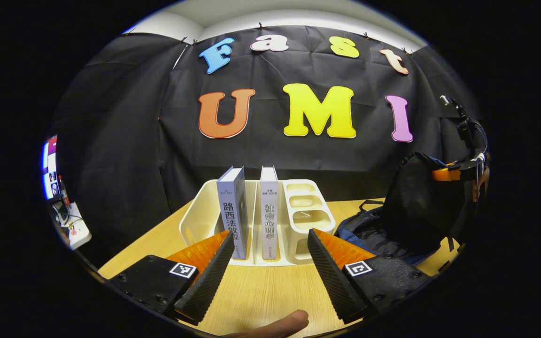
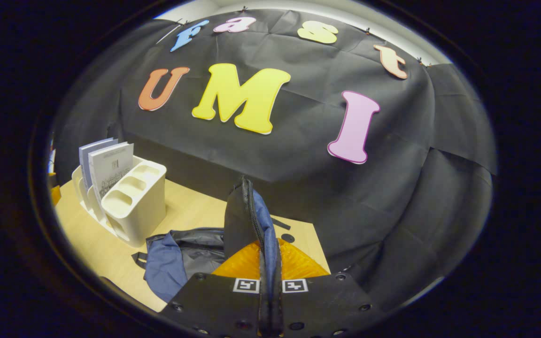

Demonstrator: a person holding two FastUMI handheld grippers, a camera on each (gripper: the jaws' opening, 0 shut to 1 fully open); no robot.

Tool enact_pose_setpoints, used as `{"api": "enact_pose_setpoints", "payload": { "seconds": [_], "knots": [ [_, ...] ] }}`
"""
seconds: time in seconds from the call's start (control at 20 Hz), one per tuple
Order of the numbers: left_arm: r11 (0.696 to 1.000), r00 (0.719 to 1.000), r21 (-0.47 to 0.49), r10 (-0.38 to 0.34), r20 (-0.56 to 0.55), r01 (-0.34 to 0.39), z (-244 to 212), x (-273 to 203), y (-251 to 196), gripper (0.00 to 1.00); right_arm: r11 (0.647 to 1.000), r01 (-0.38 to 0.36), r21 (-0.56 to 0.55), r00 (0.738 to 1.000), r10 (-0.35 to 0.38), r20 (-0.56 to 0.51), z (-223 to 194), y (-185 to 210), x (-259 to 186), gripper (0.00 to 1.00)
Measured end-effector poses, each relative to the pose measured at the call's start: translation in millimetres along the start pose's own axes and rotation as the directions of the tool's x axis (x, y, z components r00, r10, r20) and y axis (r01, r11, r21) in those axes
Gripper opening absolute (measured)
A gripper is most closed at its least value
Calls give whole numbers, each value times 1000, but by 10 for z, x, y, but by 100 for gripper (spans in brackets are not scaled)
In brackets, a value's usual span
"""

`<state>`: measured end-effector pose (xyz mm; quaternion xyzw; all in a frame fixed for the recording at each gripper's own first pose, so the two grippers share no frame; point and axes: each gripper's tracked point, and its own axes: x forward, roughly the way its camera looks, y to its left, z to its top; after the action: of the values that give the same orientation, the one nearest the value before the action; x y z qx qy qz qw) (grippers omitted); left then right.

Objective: Open the schoolbag, grab two books from the bookshelf and put them into the schoolbag.

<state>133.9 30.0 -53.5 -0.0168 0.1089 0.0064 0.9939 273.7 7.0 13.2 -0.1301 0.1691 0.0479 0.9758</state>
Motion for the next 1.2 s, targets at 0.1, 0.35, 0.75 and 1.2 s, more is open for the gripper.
{"api": "enact_pose_setpoints", "payload": {
  "seconds": [0.1,0.35,0.75,1.2],
  "knots": [
    [1000,1000,3,-22,1,22,159,131,-63,99,1000,-8,0,1000,8,3,-6,-46,3,3],
    [999,999,24,-28,-30,29,457,586,-90,99,999,-33,3,999,33,15,-75,-142,-29,3],
    [1000,990,16,23,-136,-21,833,1197,-7,98,998,-69,7,997,68,32,-181,-230,-50,3],
    [997,918,73,13,-396,17,812,1926,22,98,994,-111,10,992,110,62,-231,-190,-99,3]
  ]
}}
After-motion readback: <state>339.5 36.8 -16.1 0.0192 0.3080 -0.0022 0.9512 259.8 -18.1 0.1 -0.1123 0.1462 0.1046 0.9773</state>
